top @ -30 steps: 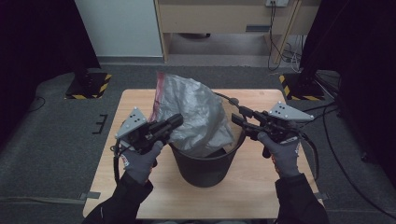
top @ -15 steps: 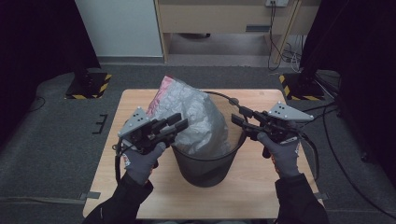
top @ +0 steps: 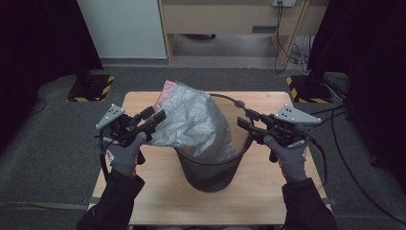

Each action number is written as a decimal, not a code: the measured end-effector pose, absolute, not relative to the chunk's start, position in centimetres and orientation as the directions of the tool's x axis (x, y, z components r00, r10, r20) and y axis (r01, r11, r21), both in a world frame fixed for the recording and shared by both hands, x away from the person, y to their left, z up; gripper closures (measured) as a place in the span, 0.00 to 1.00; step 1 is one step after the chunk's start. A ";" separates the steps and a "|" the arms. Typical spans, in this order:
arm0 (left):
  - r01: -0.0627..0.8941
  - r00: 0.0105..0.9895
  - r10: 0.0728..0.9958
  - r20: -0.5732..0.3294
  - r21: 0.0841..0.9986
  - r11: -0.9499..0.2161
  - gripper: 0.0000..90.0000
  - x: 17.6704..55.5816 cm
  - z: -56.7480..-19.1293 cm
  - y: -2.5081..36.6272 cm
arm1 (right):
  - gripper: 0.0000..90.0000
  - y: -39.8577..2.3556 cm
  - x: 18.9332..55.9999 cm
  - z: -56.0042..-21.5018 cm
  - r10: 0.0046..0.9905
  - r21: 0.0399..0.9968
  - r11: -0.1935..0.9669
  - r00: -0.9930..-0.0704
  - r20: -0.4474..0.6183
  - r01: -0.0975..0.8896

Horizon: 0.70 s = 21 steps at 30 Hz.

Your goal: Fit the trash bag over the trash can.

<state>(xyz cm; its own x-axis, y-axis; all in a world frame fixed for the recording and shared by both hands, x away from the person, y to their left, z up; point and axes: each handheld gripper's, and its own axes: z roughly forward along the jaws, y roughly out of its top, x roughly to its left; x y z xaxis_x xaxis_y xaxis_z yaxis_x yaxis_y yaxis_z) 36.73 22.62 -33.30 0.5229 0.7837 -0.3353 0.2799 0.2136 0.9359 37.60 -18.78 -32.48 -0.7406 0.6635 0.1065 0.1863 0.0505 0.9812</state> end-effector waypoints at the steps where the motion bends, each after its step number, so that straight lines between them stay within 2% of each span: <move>1: 0.277 0.521 0.785 -0.335 0.936 0.216 0.45 36.8 -33.3 22.8 | 0.58 -18.8 37.6 -32.5 0.663 0.981 0.050 -0.741 0.106 0.186; 10: 0.297 0.514 0.777 -0.364 0.925 0.237 0.41 38.0 -34.6 24.7 | 0.58 -18.7 37.7 -32.6 0.663 0.979 0.052 -0.740 0.112 0.195; 15: 0.306 0.561 0.744 -0.363 0.926 0.222 0.46 38.2 -34.8 24.2 | 0.58 -18.8 37.7 -32.6 0.664 0.980 0.051 -0.739 0.112 0.195; 16: 0.308 0.577 0.735 -0.356 0.929 0.207 0.49 38.1 -34.8 23.9 | 0.58 -18.8 37.6 -32.6 0.665 0.980 0.052 -0.739 0.111 0.193; 21: 0.308 0.589 0.732 -0.342 0.933 0.188 0.57 38.0 -34.8 23.4 | 0.58 -18.9 37.6 -32.5 0.665 0.981 0.049 -0.739 0.109 0.188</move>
